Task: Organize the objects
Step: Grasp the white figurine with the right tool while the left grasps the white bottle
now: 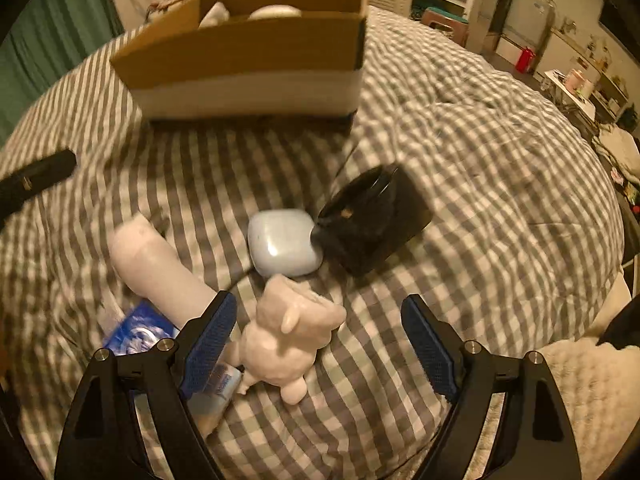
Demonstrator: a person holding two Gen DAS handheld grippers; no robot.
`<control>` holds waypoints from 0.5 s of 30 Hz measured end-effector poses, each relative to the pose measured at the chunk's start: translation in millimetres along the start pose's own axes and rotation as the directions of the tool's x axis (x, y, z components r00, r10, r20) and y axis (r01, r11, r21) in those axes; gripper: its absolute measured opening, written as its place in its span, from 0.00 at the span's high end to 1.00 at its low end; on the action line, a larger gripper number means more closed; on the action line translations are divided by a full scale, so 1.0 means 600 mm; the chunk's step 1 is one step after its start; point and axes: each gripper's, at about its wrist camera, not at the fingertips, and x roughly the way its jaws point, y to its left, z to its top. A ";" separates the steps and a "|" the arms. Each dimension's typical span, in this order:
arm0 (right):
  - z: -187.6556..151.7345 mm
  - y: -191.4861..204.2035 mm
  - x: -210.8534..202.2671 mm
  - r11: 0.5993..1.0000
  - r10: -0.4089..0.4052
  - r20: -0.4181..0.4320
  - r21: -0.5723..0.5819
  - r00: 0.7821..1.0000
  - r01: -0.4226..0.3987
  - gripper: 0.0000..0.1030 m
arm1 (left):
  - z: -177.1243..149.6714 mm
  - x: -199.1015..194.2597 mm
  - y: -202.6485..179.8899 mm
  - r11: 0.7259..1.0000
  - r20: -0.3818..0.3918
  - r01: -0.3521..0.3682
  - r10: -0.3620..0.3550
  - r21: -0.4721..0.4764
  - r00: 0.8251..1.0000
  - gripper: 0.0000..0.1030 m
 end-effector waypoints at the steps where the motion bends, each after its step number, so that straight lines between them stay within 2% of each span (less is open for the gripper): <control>1: -0.001 0.000 0.006 1.000 -0.012 -0.004 -0.010 1.000 0.012 0.21 | 0.002 0.001 -0.002 1.000 0.002 0.004 -0.004 -0.007 1.000 0.11; 4: -0.006 -0.015 0.025 0.999 0.039 -0.019 0.013 0.999 -0.039 0.27 | -0.002 0.009 -0.008 1.000 -0.016 0.022 -0.023 -0.021 1.000 0.11; 6: -0.004 -0.019 0.039 0.996 0.092 -0.028 0.026 0.995 -0.091 0.39 | -0.007 0.014 -0.014 0.999 -0.039 0.025 -0.025 -0.023 0.999 0.11; 8: -0.002 -0.006 0.052 0.993 0.117 -0.043 -0.004 0.992 -0.117 0.45 | -0.015 0.018 -0.023 1.000 -0.062 0.021 -0.022 -0.017 0.998 0.11; 11: -0.001 0.009 0.062 0.991 0.121 -0.046 -0.048 0.992 -0.123 0.47 | -0.024 0.025 -0.036 1.000 -0.088 0.013 -0.013 -0.003 0.996 0.11; 15: 0.005 -0.010 0.055 0.985 0.170 -0.038 -0.016 0.985 -0.171 0.47 | -0.038 0.040 -0.053 1.000 -0.138 -0.007 0.008 0.008 0.990 0.11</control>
